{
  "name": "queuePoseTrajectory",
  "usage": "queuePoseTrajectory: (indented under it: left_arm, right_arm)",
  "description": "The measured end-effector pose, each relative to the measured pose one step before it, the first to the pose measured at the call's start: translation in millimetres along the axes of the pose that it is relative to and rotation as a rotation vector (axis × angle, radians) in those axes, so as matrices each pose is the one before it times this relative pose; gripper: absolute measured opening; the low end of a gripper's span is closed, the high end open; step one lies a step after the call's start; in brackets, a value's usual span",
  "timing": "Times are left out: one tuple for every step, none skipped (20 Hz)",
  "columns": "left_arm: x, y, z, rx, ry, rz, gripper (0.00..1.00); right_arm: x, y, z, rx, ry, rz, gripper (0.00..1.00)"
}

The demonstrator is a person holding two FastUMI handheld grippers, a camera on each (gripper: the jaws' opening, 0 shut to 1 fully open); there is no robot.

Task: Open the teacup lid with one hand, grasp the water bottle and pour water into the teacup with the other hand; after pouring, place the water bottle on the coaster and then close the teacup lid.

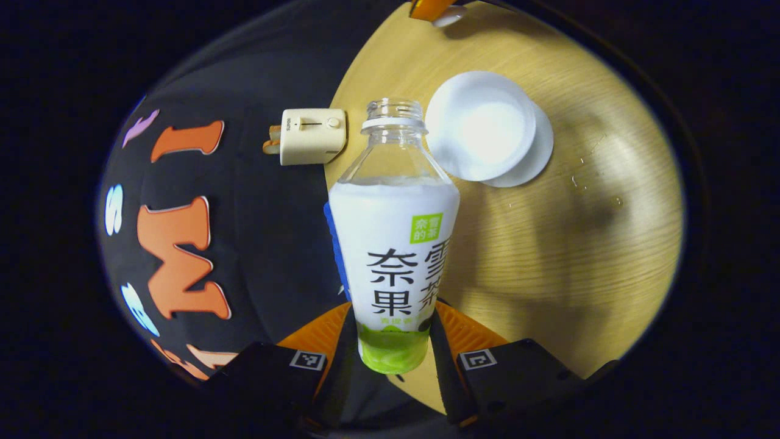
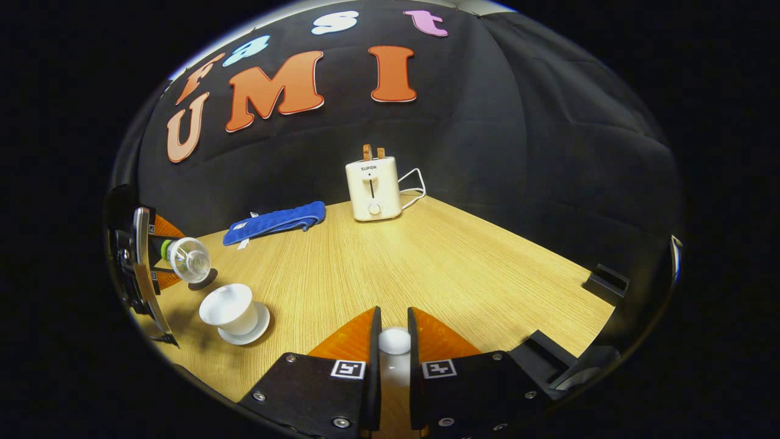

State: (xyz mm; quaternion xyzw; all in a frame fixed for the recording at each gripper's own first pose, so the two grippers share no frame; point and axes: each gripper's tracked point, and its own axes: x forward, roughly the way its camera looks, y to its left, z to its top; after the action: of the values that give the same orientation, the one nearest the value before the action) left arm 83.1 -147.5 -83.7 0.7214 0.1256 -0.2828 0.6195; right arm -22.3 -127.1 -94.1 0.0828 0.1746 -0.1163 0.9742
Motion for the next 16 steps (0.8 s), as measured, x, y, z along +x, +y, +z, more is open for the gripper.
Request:
queuePoseTrajectory:
  left_arm:
    - [1.37,-2.11,-1.01,-0.06486,-0.02148,-0.00253,0.62]
    - [1.8,-0.13,-1.65,-0.05169,-0.00905,0.00045,0.63]
    - [0.38,-1.42,-3.34,-0.05895,-0.00639,-0.00617,0.61]
    - [1.6,-0.28,0.58,-0.06632,-0.01186,-0.00582,0.68]
    - [3.36,0.21,-1.06,-0.07005,-0.00948,-0.01547,0.68]
    - [2.38,0.46,0.74,-0.07658,-0.01388,-0.01122,0.61]
    - [3.9,1.69,-0.85,-0.06916,-0.01462,-0.00547,0.61]
    - [0.47,-0.32,-3.99,-0.05678,-0.00958,-0.00246,0.65]
    - [0.61,1.96,-1.44,-0.04838,-0.01303,0.00576,0.65]
    - [0.11,1.16,0.29,-0.04168,-0.01163,0.00991,0.62]
    - [-1.91,1.26,0.48,-0.04216,-0.00885,-0.00188,0.62]
    - [0.97,-1.37,-1.48,-0.0714,-0.0037,-0.01535,0.62]
    - [2.24,0.69,-0.69,-0.08363,-0.0102,-0.01345,0.61]
    - [0.63,3.07,1.96,-0.07383,-0.01664,0.00316,0.61]
    - [-1.88,3.08,2.54,-0.0469,-0.01299,0.01415,0.61]
    - [-3.23,-0.21,3.24,-0.03973,-0.01451,0.00858,0.65]
  right_arm:
    - [-0.19,1.35,-0.39,-0.00219,0.0017,0.0025,0.19]
    - [0.14,0.62,1.18,-0.00108,0.00096,0.00221,0.19]
    - [1.55,1.66,0.1,-0.00086,0.0004,0.00155,0.19]
    - [0.47,1.71,0.72,-0.00164,-0.00032,0.0013,0.19]
    - [-0.09,1.56,0.22,-0.00299,0.00079,0.00291,0.19]
    - [1.6,3.77,0.36,-0.00393,0.00195,0.00419,0.19]
    - [0.33,3.39,-0.91,-0.00339,0.00232,0.00617,0.2]
    - [0.55,3.47,1.17,-0.0028,0.00154,0.00656,0.19]
    - [0.85,2.69,-0.13,-0.00392,0.00128,0.00633,0.19]
    - [0.45,3.1,0.74,-0.00464,0.00095,0.0055,0.19]
    - [0.63,2.74,0.31,-0.00419,0.00008,0.00493,0.19]
    - [0.5,2.56,0.31,-0.00524,0.00149,0.00236,0.2]
    - [0.06,0.14,0.52,-0.00262,-0.00015,0.00236,0.19]
    - [0.77,1.07,0.69,-0.00125,0.00138,0.00215,0.19]
    - [-0.77,1.32,0.0,-0.00234,-0.00123,0.00089,0.19]
    - [0.62,1.61,0.65,-0.00267,0.00111,0.00088,0.19]
